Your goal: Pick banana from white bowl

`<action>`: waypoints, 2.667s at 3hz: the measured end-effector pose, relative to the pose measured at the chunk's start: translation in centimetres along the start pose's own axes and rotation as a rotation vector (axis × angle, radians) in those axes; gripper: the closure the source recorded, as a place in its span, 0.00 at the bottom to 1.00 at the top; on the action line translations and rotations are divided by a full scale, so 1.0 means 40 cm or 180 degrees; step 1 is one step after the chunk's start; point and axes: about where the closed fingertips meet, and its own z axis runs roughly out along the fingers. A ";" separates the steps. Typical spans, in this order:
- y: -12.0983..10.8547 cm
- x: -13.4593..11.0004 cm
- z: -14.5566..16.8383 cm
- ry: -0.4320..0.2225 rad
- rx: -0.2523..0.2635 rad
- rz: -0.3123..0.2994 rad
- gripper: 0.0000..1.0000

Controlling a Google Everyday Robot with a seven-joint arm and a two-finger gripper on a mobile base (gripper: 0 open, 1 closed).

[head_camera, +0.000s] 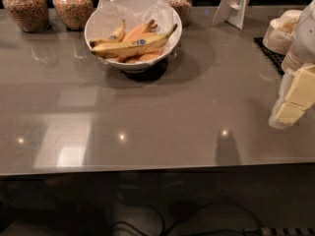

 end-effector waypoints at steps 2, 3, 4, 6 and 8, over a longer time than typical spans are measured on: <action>-0.147 -0.257 0.032 -0.0930 0.0504 -0.0607 0.00; -0.233 -0.417 0.051 -0.1321 0.0639 -0.0887 0.00; -0.236 -0.419 0.051 -0.1326 0.0658 -0.0908 0.00; -0.377 -0.539 0.172 -0.1486 0.0761 -0.1316 0.00; -0.446 -0.642 0.329 -0.1621 0.0665 -0.1410 0.42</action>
Offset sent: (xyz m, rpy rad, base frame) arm 0.1314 0.1460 0.0579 0.2897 -0.4041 0.3674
